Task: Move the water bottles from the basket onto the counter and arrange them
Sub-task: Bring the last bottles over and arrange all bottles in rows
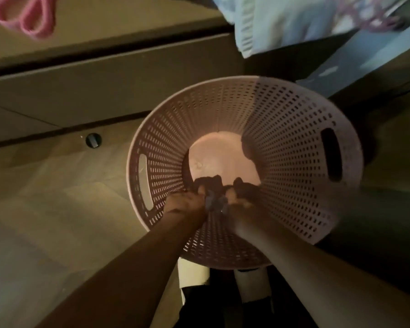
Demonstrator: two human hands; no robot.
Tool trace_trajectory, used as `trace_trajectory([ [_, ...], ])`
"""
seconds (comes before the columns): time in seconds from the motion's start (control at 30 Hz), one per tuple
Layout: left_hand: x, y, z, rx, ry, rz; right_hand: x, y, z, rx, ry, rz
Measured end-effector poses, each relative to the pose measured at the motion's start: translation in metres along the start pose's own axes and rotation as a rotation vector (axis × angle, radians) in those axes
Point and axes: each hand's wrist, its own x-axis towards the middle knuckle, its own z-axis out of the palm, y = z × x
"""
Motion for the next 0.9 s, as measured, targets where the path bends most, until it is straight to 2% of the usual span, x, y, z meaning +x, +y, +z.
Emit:
trace_trajectory([
  [0.1,0.015,0.002,0.017,-0.047,0.071,0.023,0.015,0.002,0.004,-0.041,0.113,0.019],
  [0.2,0.020,0.004,0.020,-0.208,0.003,0.052,0.007,0.009,-0.009,0.036,0.073,-0.014],
  [0.27,0.015,0.001,0.010,-0.286,-0.035,0.036,-0.006,0.018,-0.025,-0.005,0.006,-0.069],
  [0.4,-0.024,-0.008,-0.039,-0.383,-0.002,-0.025,-0.046,0.026,-0.076,0.029,0.119,-0.051],
  [0.53,-0.092,-0.017,-0.112,-0.333,0.088,0.005,-0.115,0.023,-0.147,0.092,0.195,-0.063],
  [0.6,-0.132,-0.019,-0.152,-0.331,0.153,-0.026,-0.161,0.020,-0.190,0.093,0.269,-0.078],
  [0.7,-0.207,-0.020,-0.217,-0.423,0.234,-0.091,-0.238,0.000,-0.255,0.131,0.291,-0.071],
  [0.8,-0.296,-0.021,-0.271,-0.544,0.373,-0.155,-0.315,-0.026,-0.307,0.260,0.336,-0.166],
  [0.9,-0.388,-0.025,-0.312,-0.558,0.564,-0.230,-0.397,-0.054,-0.352,0.240,0.331,-0.246],
])
